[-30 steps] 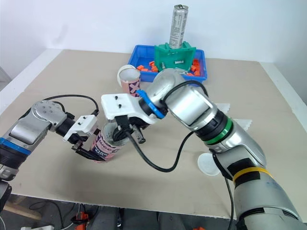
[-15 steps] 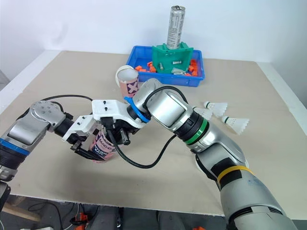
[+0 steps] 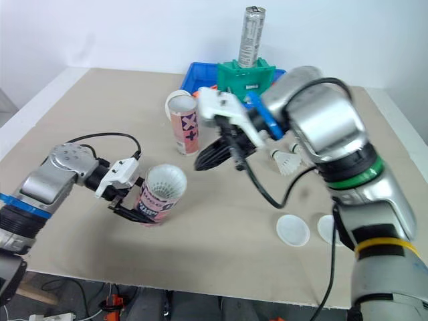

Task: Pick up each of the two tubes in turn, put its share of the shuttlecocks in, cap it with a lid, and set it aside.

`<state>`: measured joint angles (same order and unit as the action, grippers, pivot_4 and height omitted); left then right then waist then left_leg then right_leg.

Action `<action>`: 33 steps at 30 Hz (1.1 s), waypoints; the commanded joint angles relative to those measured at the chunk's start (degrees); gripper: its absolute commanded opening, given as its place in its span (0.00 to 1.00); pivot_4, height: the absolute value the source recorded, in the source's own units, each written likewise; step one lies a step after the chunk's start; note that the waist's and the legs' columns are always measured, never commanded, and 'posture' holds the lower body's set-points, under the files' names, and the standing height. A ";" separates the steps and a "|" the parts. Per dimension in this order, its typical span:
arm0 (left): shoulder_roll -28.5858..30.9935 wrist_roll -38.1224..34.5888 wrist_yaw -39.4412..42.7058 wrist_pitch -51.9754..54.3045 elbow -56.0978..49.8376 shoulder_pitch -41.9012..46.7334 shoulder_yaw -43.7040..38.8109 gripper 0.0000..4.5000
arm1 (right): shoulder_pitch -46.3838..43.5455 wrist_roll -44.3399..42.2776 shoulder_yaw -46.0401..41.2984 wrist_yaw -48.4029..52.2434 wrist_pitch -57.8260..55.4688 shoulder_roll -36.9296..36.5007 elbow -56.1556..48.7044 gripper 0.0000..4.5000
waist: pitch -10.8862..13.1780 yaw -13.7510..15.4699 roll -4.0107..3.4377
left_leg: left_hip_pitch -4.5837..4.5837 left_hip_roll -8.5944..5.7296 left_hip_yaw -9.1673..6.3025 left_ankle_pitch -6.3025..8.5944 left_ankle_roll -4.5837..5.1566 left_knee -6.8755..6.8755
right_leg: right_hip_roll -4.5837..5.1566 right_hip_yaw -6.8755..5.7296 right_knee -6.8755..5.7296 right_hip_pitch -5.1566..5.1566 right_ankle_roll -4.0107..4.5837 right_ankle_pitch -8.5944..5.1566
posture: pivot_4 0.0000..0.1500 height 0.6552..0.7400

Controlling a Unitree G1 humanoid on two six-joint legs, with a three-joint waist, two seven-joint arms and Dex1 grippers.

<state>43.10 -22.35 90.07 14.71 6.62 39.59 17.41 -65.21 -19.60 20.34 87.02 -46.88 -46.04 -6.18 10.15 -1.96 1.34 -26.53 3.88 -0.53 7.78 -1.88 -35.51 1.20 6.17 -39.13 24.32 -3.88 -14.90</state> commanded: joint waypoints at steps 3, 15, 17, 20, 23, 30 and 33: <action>-7.31 -7.57 -6.83 3.69 -5.46 -1.16 -7.55 0.72 | 12.71 -1.37 -9.55 -3.45 2.46 -8.23 -6.52 0.14 | 0.03 0.07 0.00 | -0.01 -0.07 0.03 0.00 -0.01 0.00 | 0.07 0.02 0.02 0.02 -0.27 0.16 | 1.00 0.85; -23.01 2.34 -15.44 -7.19 4.13 -7.26 -0.76 0.72 | 30.46 4.37 -11.13 -2.28 9.99 -25.43 -3.29 0.98 | 0.03 -0.49 -0.04 | 0.12 -0.15 0.09 0.00 0.01 -0.18 | 0.10 0.17 0.04 -0.05 -0.31 0.17 | 1.00 0.85; -24.61 4.38 -15.68 -10.24 7.33 -7.08 -0.05 0.72 | 31.29 5.89 -10.06 -2.40 11.33 -25.77 -2.61 0.98 | 0.03 -0.60 -0.04 | 0.13 -0.16 0.10 -0.02 0.00 -0.28 | 0.11 0.18 0.04 -0.06 -0.33 0.30 | 1.00 0.85; -26.45 7.10 -16.64 -14.66 11.38 -6.61 0.66 0.72 | 31.78 8.22 -8.58 -3.29 12.11 -25.06 -1.38 0.98 | 0.03 -0.67 -0.04 | 0.14 -0.16 0.12 -0.04 -0.02 -0.34 | 0.12 0.21 0.05 -0.05 -0.33 0.39 | 1.00 0.85; -27.63 8.75 -17.25 -19.08 14.46 -6.91 0.45 0.72 | 32.19 11.83 -6.44 -5.29 14.07 -23.89 0.71 0.98 | 0.02 -0.65 -0.06 | 0.14 -0.19 0.15 -0.06 -0.05 -0.36 | 0.17 0.23 0.06 -0.05 -0.35 0.41 | 1.00 0.85; -28.31 9.81 -17.49 -25.49 18.48 -7.87 -0.16 0.72 | 33.26 15.94 -4.34 -6.68 15.69 -22.29 1.88 0.98 | -0.05 -0.62 -0.18 | 0.14 -0.21 0.17 -0.07 -0.06 -0.33 | 0.19 0.23 0.10 -0.06 -0.36 0.40 | 1.00 0.85; -28.51 9.51 -17.13 -26.06 19.21 -8.30 -0.08 0.72 | 33.34 17.12 -4.10 -6.91 15.85 -21.33 1.85 0.98 | -0.06 -0.63 -0.19 | 0.17 -0.21 0.16 -0.07 -0.06 -0.34 | 0.18 0.23 0.10 -0.11 -0.38 0.42 | 1.00 0.85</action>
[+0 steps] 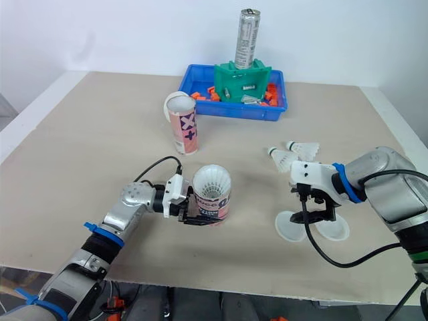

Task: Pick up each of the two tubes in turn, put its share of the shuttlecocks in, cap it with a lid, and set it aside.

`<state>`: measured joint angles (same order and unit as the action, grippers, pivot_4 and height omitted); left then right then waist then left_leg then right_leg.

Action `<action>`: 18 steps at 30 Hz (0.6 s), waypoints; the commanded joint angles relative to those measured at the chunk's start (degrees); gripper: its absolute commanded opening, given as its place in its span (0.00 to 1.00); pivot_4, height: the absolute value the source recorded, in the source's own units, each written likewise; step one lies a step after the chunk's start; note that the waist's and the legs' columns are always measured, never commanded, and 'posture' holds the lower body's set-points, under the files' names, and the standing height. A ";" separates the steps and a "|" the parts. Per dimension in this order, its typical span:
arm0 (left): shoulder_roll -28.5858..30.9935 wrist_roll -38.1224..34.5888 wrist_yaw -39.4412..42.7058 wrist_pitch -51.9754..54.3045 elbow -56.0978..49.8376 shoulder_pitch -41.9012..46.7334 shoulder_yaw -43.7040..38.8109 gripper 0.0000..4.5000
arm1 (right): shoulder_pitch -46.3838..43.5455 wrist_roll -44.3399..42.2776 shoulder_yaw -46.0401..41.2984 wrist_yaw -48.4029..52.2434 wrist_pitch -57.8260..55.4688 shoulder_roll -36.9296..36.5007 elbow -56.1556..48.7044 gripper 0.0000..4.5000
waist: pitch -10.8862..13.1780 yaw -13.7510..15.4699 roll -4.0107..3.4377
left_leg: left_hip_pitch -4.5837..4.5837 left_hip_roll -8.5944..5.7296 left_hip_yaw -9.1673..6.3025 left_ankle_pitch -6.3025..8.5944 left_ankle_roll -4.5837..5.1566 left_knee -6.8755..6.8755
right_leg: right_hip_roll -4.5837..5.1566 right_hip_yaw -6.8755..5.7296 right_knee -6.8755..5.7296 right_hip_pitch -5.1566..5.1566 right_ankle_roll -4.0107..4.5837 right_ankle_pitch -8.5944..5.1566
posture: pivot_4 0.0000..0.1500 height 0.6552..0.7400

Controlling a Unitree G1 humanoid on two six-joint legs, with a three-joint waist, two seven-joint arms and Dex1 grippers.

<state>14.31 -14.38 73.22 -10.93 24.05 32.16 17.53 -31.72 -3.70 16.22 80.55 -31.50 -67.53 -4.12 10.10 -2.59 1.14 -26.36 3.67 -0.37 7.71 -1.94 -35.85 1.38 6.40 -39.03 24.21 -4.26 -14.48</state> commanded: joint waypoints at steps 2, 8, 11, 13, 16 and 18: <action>0.23 0.94 0.08 0.76 1.75 -0.99 -0.18 0.72 | -0.22 1.82 0.21 -0.57 0.37 0.83 -0.11 0.98 | 0.00 -0.01 0.00 | 0.03 -0.01 0.00 -0.01 -0.01 -0.02 | 0.00 0.00 0.00 -0.04 -0.01 0.02 | 1.00 0.85; 1.30 0.72 1.45 4.71 0.76 -1.45 0.47 0.72 | 1.37 3.08 1.57 0.28 1.57 0.90 -1.45 0.98 | -0.03 -0.02 -0.03 | 0.06 0.00 0.00 -0.02 -0.03 0.02 | 0.00 0.01 0.00 -0.05 0.01 0.00 | 1.00 0.85; 1.49 0.86 1.69 5.12 0.60 -1.46 0.24 0.72 | 1.57 3.31 1.64 0.55 1.54 1.22 -1.60 0.98 | -0.05 -0.14 -0.07 | 0.08 0.00 0.00 -0.02 -0.03 0.09 | -0.01 0.01 0.00 -0.04 0.02 -0.03 | 1.00 0.85; 1.68 0.90 1.85 5.46 0.56 -1.41 0.14 0.72 | 1.69 4.15 2.16 0.99 2.41 0.92 -1.43 0.93 | -0.05 -0.13 -0.08 | 0.14 0.00 0.00 -0.02 -0.03 0.16 | -0.02 0.01 0.00 -0.05 0.04 -0.05 | 1.00 0.85; 1.76 1.08 1.83 5.40 0.86 -1.10 -0.01 0.72 | 2.00 4.81 2.57 1.38 4.18 1.14 -1.12 0.69 | -0.05 -0.16 -0.08 | 0.22 0.00 -0.01 -0.02 -0.03 0.20 | -0.04 0.01 0.00 -0.08 0.06 -0.05 | 1.00 0.85; 1.73 1.01 1.81 5.49 1.10 -0.75 -0.17 0.72 | 1.63 4.27 2.35 1.89 4.32 1.80 -0.92 0.49 | -0.05 -0.16 -0.08 | 0.32 0.00 0.00 -0.02 -0.04 0.21 | -0.04 0.01 0.00 -0.17 0.07 -0.07 | 1.00 0.85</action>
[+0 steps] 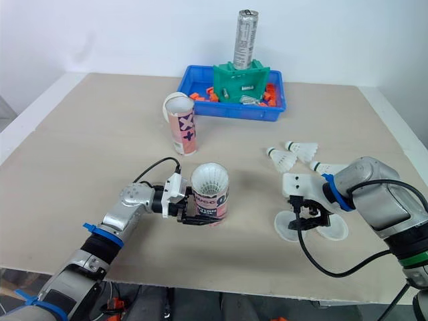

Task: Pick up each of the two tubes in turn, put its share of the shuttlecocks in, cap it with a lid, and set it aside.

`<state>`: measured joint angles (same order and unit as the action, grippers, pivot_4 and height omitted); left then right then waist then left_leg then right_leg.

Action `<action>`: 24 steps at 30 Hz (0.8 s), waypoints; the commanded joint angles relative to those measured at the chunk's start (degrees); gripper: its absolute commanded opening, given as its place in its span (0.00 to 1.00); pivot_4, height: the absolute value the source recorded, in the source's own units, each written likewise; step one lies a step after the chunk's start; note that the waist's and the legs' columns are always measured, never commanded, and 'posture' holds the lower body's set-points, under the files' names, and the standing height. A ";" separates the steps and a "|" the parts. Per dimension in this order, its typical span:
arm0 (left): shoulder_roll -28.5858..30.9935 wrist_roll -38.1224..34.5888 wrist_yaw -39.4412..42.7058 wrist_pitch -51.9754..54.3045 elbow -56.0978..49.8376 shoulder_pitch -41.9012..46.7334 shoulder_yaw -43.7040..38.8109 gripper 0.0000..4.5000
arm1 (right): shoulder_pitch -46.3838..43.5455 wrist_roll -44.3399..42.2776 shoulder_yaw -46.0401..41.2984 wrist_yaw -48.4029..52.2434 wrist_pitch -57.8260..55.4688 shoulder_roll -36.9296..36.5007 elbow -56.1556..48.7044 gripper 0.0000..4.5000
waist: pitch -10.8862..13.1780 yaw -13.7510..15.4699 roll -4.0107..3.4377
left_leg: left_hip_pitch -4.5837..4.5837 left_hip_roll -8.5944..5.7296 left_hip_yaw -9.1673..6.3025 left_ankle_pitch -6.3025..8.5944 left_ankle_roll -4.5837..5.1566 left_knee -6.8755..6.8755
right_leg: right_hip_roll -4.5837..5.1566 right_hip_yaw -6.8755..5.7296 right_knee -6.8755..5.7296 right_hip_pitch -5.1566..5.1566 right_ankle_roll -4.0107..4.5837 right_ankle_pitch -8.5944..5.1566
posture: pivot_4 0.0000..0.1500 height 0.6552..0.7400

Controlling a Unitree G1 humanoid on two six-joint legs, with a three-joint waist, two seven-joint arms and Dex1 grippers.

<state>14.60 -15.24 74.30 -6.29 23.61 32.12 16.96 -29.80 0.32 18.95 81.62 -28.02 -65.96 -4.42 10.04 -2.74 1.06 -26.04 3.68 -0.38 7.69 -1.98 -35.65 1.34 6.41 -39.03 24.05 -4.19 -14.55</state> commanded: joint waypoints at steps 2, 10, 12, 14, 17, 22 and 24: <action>1.40 1.79 0.73 0.90 1.71 -0.51 0.31 0.72 | -0.60 0.03 -0.51 1.34 0.87 0.49 -0.49 0.29 | 0.00 -0.03 0.00 | 0.02 0.00 0.00 0.00 0.00 0.00 | 0.00 0.00 0.00 -0.01 0.00 0.00 | 1.00 0.85; 1.17 1.55 0.70 0.91 3.11 0.57 -0.30 0.72 | -1.80 -0.79 -1.37 2.35 -0.10 1.57 -0.19 0.02 | 0.00 -0.03 0.00 | 0.11 0.00 -0.01 0.00 0.00 0.02 | 0.00 0.00 0.00 -0.08 0.00 0.00 | 1.00 0.85; 1.10 1.55 0.92 1.06 3.77 0.98 -0.29 0.72 | -2.84 -1.18 -1.71 2.24 -1.16 2.28 -0.12 0.02 | 0.00 -0.08 0.00 | 0.12 0.00 -0.01 0.00 0.00 0.02 | 0.00 0.00 0.00 -0.09 0.01 0.01 | 1.00 0.85; 1.13 1.66 1.44 1.26 4.32 1.33 -0.09 0.72 | -4.11 -2.06 -2.56 2.32 -2.15 2.77 -0.86 0.02 | 0.00 -0.11 0.00 | 0.14 0.00 -0.01 0.00 0.00 0.01 | -0.01 0.01 0.00 -0.09 0.01 0.04 | 1.00 0.85; 1.28 1.87 2.12 1.44 4.96 1.72 0.12 0.72 | -7.57 -5.57 -4.93 2.88 -5.17 3.61 -4.22 0.02 | 0.00 -0.13 0.00 | 0.14 -0.01 -0.01 0.00 0.00 0.01 | -0.01 0.02 0.00 -0.09 0.01 0.05 | 1.00 0.85; 1.41 2.05 2.89 1.66 5.57 2.12 0.21 0.72 | -16.02 -10.54 -7.50 4.69 -8.67 3.89 -8.59 0.02 | 0.00 -0.12 -0.01 | 0.13 0.00 -0.04 0.00 0.00 0.06 | -0.03 0.03 0.00 -0.07 0.02 0.02 | 1.00 0.85; 1.40 2.11 3.15 1.51 6.15 2.55 0.14 0.72 | -21.01 -11.52 -7.55 5.32 -8.73 4.38 -7.94 0.02 | 0.00 -0.11 -0.01 | 0.13 0.00 -0.03 0.01 -0.01 0.08 | -0.02 0.03 0.01 -0.07 0.02 0.01 | 1.00 0.85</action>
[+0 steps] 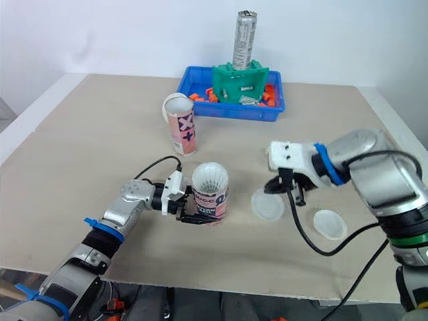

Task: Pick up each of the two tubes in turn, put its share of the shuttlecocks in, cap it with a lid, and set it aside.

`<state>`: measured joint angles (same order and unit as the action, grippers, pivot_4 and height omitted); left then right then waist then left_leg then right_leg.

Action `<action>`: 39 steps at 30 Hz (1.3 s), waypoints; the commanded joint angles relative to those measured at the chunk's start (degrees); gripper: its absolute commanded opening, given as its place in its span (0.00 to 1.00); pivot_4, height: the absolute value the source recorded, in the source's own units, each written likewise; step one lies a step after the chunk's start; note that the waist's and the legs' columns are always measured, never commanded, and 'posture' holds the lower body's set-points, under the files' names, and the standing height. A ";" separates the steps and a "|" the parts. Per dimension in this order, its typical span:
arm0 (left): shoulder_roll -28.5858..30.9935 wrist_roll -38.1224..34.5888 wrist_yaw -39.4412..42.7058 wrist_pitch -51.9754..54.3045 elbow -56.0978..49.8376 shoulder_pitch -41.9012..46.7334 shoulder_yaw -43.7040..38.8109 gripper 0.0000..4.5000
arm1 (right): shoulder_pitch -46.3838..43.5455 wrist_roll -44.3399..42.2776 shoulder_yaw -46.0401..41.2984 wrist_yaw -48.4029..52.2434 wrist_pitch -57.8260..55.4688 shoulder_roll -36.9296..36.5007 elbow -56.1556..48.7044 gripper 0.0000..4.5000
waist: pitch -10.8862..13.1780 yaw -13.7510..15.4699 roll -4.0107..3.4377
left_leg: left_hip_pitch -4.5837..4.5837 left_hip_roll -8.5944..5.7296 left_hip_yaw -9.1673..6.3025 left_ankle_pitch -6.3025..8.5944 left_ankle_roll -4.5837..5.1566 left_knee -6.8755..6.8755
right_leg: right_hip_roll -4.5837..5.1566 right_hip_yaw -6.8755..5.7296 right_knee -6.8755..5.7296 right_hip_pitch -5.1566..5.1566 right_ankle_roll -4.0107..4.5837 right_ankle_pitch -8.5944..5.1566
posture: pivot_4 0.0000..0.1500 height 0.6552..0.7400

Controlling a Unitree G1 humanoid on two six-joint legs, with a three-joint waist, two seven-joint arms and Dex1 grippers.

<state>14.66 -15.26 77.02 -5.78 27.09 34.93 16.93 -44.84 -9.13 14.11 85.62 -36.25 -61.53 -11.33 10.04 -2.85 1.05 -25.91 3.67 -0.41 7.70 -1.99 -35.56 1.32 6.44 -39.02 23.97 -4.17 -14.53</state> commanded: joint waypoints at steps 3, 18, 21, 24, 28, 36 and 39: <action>1.25 2.22 0.89 0.65 3.92 0.61 0.04 0.72 | -13.85 -2.17 -1.09 2.36 0.81 2.00 1.82 0.02 | 0.00 -0.06 0.00 | 0.01 0.00 0.00 0.00 0.00 0.00 | 0.00 0.00 0.00 0.03 0.01 0.01 | 1.00 0.85; 2.46 2.88 3.13 0.98 3.69 1.39 0.39 0.72 | -32.76 -0.14 10.83 6.42 8.84 20.10 10.91 0.02 | -0.08 -0.79 -0.08 | -0.22 -0.05 -0.08 0.01 -0.01 0.11 | -0.04 0.03 0.00 0.34 0.10 0.07 | 1.00 0.85; 2.82 2.87 3.34 1.75 3.15 1.19 0.48 0.72 | -32.75 -0.68 12.41 6.88 10.54 18.93 10.47 0.02 | -0.08 -0.81 -0.08 | -0.19 -0.03 -0.11 0.00 0.00 0.17 | -0.08 0.00 -0.02 0.35 0.14 0.05 | 1.00 0.85; 3.04 2.92 3.34 1.99 2.87 1.11 0.58 0.72 | -33.72 -1.74 12.94 6.88 11.20 18.04 10.84 0.02 | -0.08 -0.88 -0.08 | -0.19 -0.03 -0.11 0.01 -0.01 0.18 | -0.08 0.00 -0.02 0.36 0.15 0.04 | 1.00 0.85; 3.03 3.00 3.34 2.06 3.08 1.31 0.70 0.72 | -35.14 -3.52 14.00 6.88 12.22 16.76 11.42 0.02 | -0.08 -1.07 -0.08 | -0.17 -0.03 -0.11 0.01 -0.01 0.20 | -0.08 0.00 -0.02 0.36 0.16 0.03 | 1.00 0.85; 2.91 3.06 3.34 1.97 3.62 1.79 0.65 0.72 | -35.41 -6.47 16.00 6.88 13.04 15.17 10.97 0.02 | -0.08 -1.28 -0.08 | -0.15 -0.03 -0.11 0.01 -0.01 0.20 | -0.07 0.01 -0.02 0.34 0.17 0.03 | 1.00 0.85; 3.01 3.00 3.26 2.05 3.49 1.66 0.52 0.72 | -33.96 -5.35 16.25 6.88 13.66 15.85 10.78 0.02 | -0.08 -1.28 -0.08 | -0.15 -0.03 -0.11 0.01 -0.01 0.20 | -0.07 0.00 -0.02 0.34 0.17 0.03 | 1.00 0.85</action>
<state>16.41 -15.01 80.43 -4.69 28.67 37.44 16.68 -78.61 -14.81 31.33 89.98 -23.65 -45.67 0.33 9.96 -4.13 0.97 -26.06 3.64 -0.52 7.70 -1.99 -35.37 1.25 6.44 -39.04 24.31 -3.99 -14.51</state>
